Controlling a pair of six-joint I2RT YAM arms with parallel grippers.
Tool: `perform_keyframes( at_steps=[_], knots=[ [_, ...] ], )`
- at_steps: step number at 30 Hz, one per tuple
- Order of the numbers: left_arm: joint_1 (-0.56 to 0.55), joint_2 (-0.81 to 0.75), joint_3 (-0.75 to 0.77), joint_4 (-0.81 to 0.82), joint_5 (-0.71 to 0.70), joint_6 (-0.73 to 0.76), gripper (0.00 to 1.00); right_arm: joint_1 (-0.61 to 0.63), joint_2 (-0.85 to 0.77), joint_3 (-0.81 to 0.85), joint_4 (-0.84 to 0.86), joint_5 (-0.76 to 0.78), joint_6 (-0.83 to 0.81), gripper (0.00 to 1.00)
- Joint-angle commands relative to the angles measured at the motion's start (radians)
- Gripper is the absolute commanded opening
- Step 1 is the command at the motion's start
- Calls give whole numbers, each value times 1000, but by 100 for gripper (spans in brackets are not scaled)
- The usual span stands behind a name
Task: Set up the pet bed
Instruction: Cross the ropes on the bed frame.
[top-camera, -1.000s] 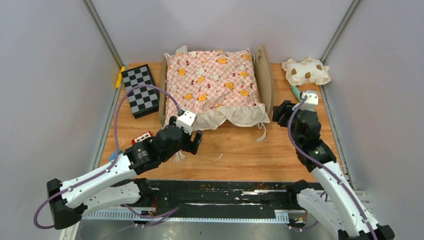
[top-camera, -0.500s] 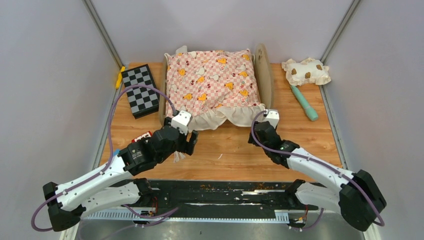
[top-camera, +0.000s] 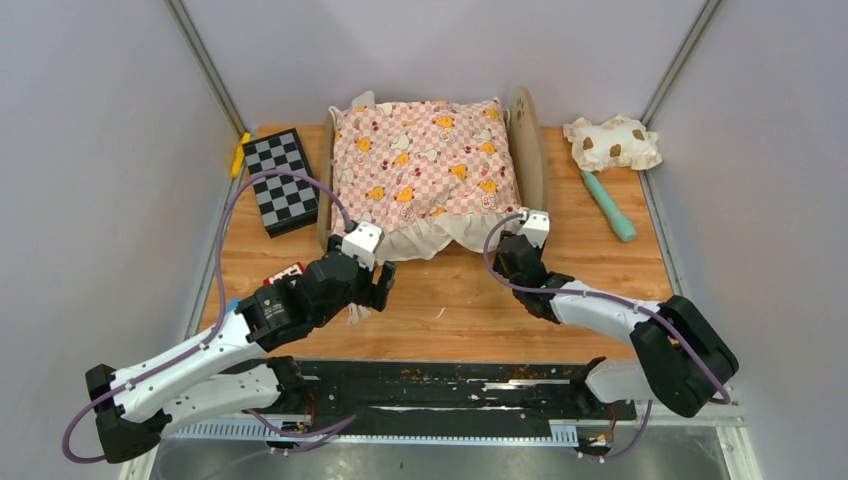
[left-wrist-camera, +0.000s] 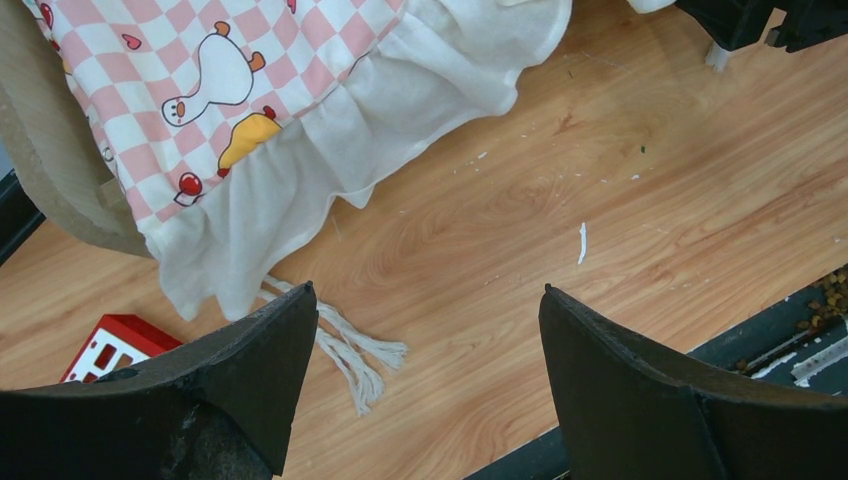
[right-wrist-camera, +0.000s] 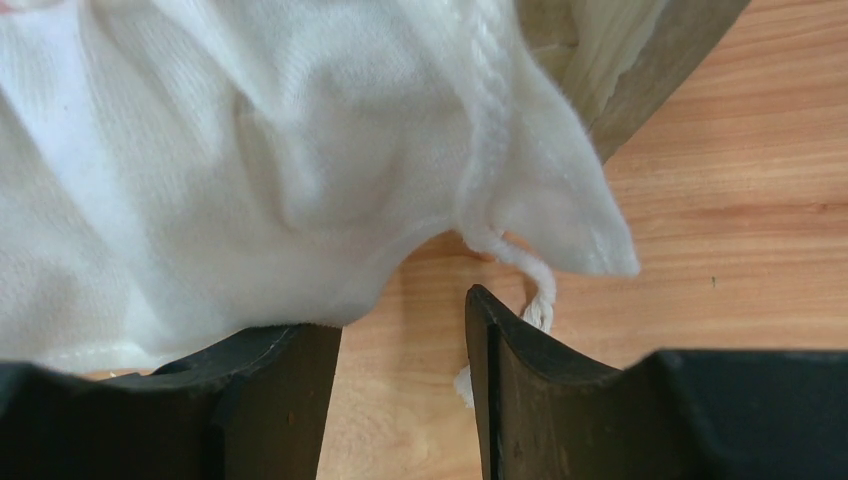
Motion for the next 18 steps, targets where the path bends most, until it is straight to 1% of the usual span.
perform_keyframes(
  at_steps=[1, 12, 18],
  knots=[
    [-2, -3, -5, 20, 8, -13, 89, -8, 34, 11, 153, 67, -55, 49],
    [-2, 2, -12, 16, 34, -19, 89, -10, 147, -20, 298, 145, -91, 47],
    [-2, -2, -22, 19, 35, -19, 89, -15, 209, -18, 339, 198, -103, 47]
  ],
)
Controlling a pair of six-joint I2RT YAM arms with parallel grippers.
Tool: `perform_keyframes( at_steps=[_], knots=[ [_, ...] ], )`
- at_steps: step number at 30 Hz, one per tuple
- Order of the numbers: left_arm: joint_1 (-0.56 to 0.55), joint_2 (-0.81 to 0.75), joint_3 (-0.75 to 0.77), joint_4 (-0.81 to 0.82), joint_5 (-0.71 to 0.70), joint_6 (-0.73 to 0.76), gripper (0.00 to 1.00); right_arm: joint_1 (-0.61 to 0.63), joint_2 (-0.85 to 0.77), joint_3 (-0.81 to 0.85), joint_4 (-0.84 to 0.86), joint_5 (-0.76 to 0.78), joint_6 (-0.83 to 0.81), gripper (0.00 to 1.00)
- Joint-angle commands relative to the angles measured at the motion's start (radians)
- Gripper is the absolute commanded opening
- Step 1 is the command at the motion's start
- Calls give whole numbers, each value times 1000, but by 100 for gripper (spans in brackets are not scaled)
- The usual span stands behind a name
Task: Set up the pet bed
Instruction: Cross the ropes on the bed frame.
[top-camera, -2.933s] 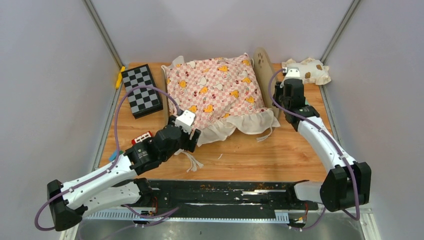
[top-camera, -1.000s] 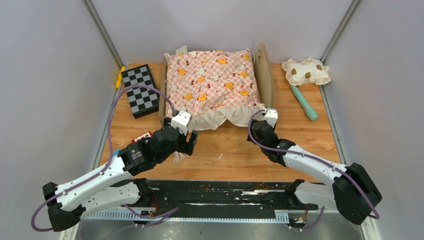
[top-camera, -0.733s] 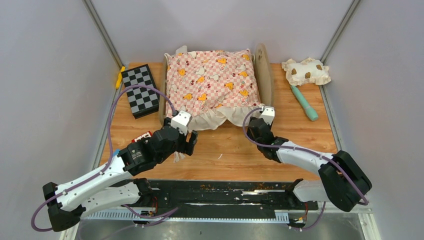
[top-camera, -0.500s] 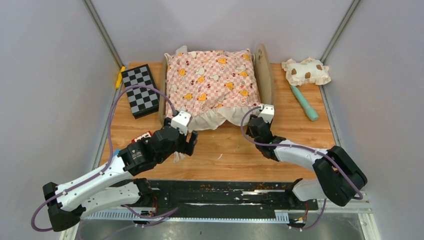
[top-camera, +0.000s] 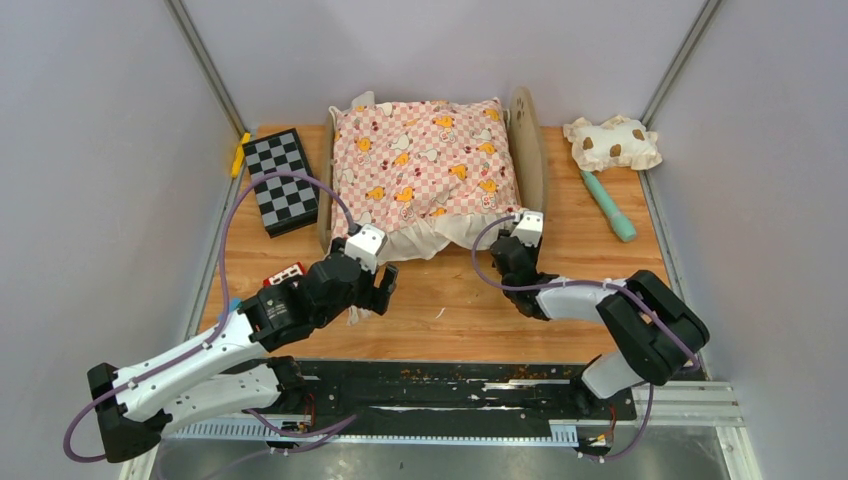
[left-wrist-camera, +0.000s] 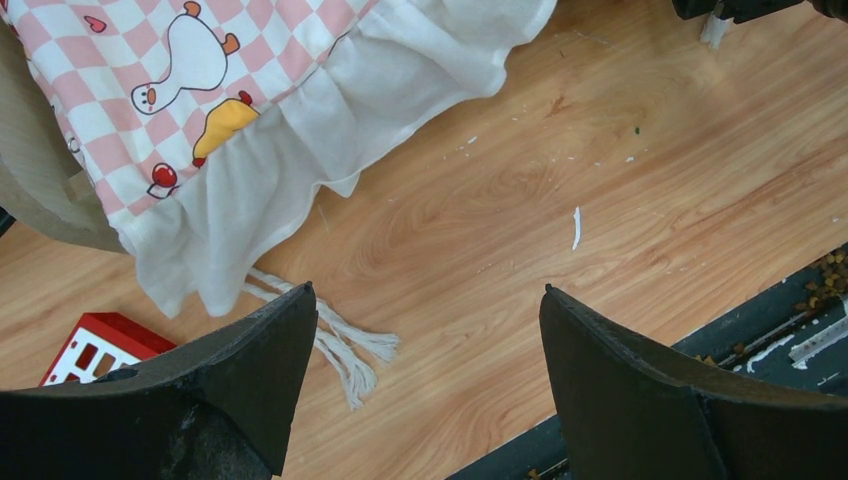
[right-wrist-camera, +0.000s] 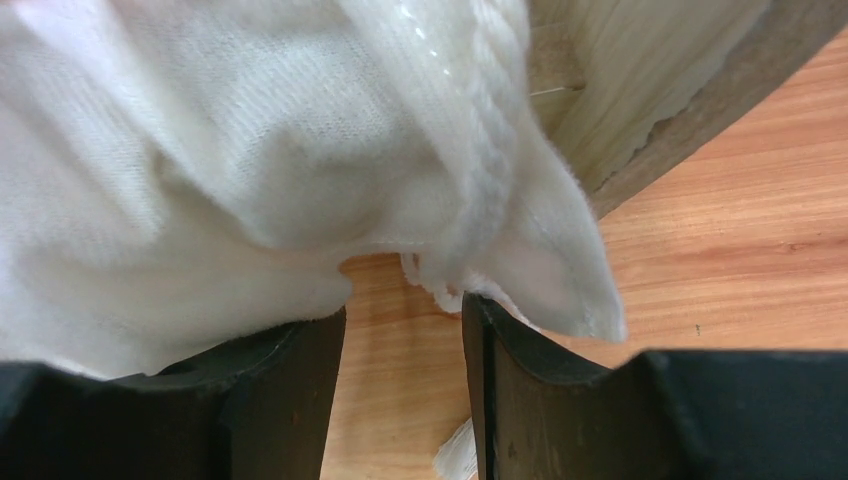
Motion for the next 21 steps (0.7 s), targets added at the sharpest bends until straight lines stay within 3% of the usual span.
perform_keyframes(
  at_steps=[1, 11, 21],
  knots=[
    [-2, -7, -7, 20, 3, -14, 89, -10, 40, -2, 94, 69, -15, 47],
    [-2, 6, -3, 30, 6, -2, 89, -24, 140, 6, 194, 95, -67, 46],
    [-2, 12, 3, 31, -7, 8, 89, -37, 125, -1, 188, 56, -73, 7]
  ],
)
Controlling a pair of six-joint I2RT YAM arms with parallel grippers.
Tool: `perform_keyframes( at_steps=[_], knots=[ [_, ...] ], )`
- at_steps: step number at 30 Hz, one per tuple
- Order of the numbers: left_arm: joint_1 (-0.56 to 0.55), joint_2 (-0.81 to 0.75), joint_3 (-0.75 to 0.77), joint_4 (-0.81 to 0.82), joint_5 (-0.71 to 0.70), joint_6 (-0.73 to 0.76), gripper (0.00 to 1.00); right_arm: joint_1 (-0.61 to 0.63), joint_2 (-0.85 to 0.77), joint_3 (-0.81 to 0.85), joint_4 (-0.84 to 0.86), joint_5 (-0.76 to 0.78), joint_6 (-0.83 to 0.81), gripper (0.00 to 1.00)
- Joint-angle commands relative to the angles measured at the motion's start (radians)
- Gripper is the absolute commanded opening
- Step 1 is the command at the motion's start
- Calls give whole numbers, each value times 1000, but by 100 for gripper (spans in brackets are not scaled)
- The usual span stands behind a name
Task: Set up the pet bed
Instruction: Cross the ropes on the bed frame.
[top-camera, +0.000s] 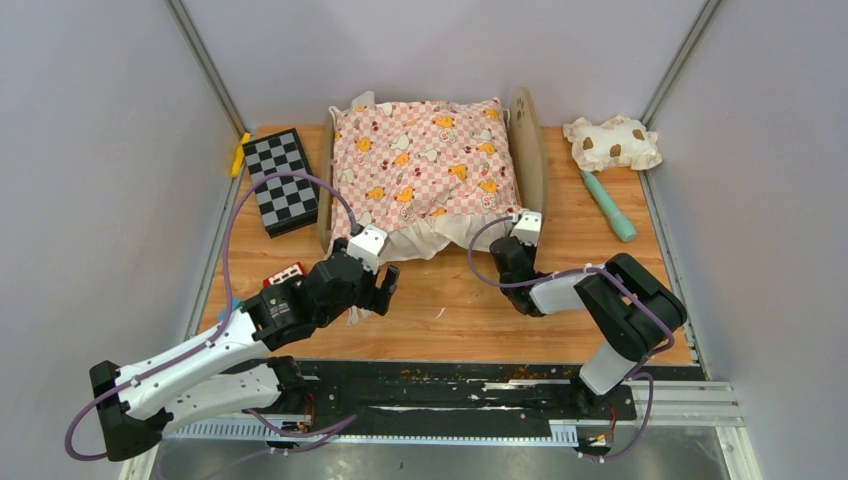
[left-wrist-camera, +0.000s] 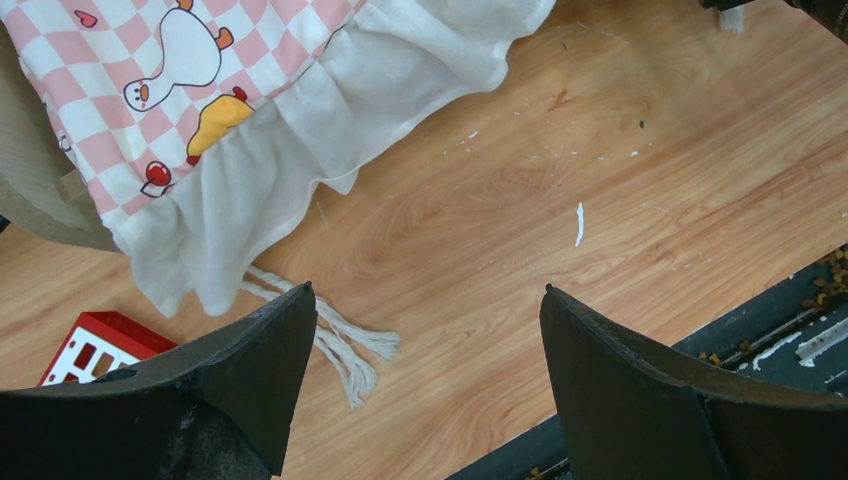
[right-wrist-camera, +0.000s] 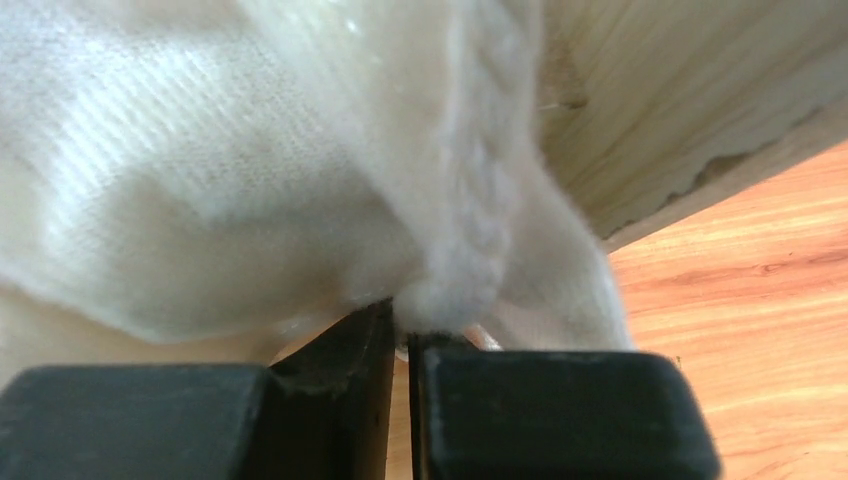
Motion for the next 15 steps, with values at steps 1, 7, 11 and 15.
perform_keyframes(
  at_steps=[1, 7, 11, 15],
  knots=[
    [-2, -4, 8, 32, -10, 5, 89, -4, -43, 2, -13, -17, 22, 3],
    [-2, 4, 10, 43, -1, -2, 89, -4, -151, 7, -277, -67, 159, 0],
    [-2, 7, 14, 42, 11, -7, 89, -5, -227, 14, -438, -125, 213, 0],
    [-2, -4, 6, 42, 13, -17, 89, -4, -303, 25, -585, -182, 219, 0]
  ],
)
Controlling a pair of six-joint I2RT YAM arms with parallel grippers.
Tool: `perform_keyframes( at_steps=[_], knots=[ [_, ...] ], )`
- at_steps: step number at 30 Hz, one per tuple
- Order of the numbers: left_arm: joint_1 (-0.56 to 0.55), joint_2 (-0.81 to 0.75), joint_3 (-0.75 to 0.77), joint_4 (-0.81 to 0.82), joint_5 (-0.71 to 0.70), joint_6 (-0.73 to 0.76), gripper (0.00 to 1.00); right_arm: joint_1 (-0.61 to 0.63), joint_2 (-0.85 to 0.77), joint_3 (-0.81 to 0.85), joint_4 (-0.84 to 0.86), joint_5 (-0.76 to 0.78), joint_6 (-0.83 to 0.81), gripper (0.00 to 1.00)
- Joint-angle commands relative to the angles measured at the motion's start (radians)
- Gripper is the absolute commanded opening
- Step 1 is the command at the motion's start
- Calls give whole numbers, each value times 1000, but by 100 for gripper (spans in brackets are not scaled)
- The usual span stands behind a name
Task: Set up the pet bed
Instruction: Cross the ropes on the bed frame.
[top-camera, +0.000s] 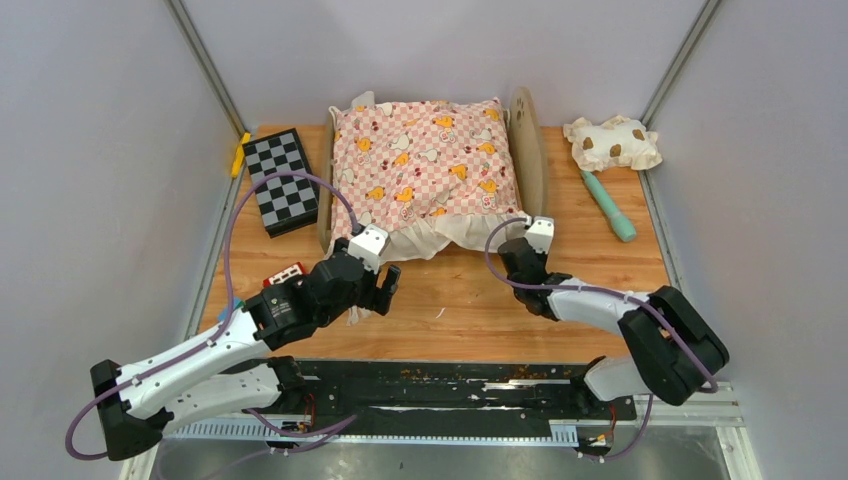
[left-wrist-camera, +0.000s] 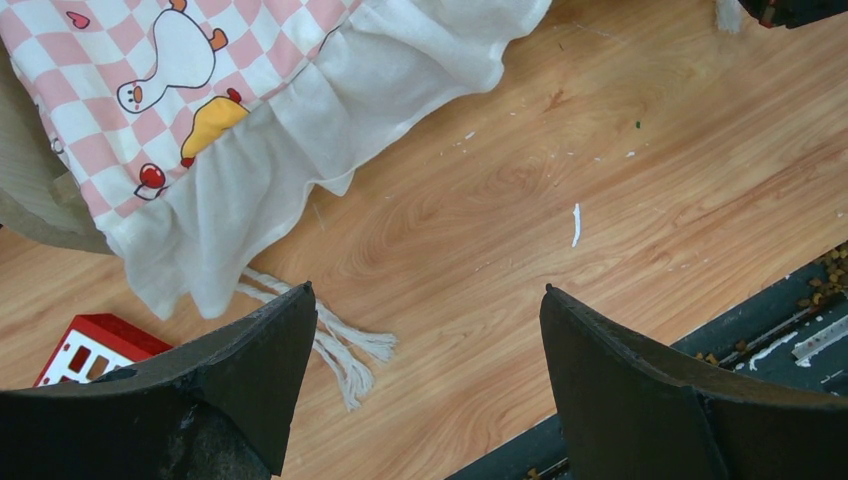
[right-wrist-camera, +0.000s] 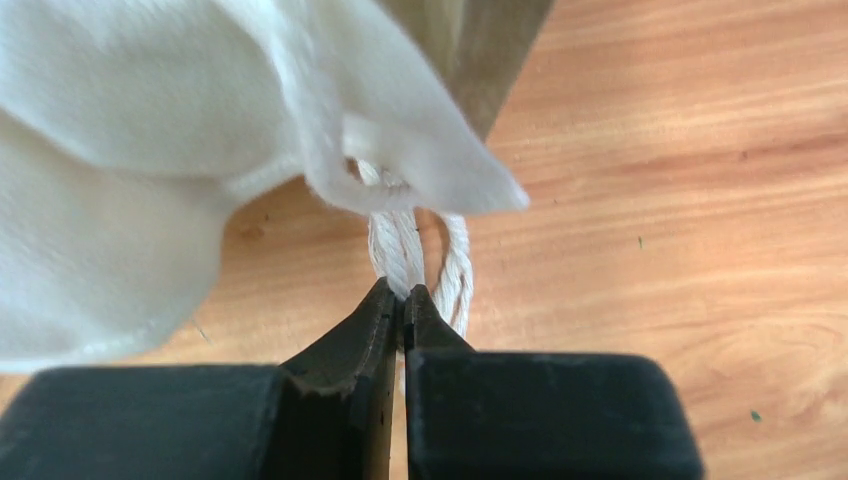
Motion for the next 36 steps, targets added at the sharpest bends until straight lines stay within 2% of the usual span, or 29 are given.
perform_keyframes(
  at_steps=[1, 8, 20, 27, 33, 34, 36],
  knots=[
    [-2, -14, 5, 35, 10, -17, 89, -3, -90, 29, -226, -84, 57, 0],
    [-2, -28, 1, 34, 19, -32, 89, -4, -192, 80, -426, -156, 37, 0],
    [-2, -41, 1, 23, 37, -45, 89, -5, -344, 170, -641, -236, -21, 3],
    [-2, -33, 1, 26, 50, -49, 89, -9, -382, 209, -736, -275, -62, 14],
    [-2, -30, 3, 28, 56, -52, 89, -18, -383, 237, -761, -277, -70, 15],
    [-2, -31, 3, 27, 55, -53, 89, -19, -383, 243, -768, -277, -72, 17],
    [-2, -31, 2, 25, 57, -55, 89, -19, -377, 243, -781, -281, -73, 29]
  ],
)
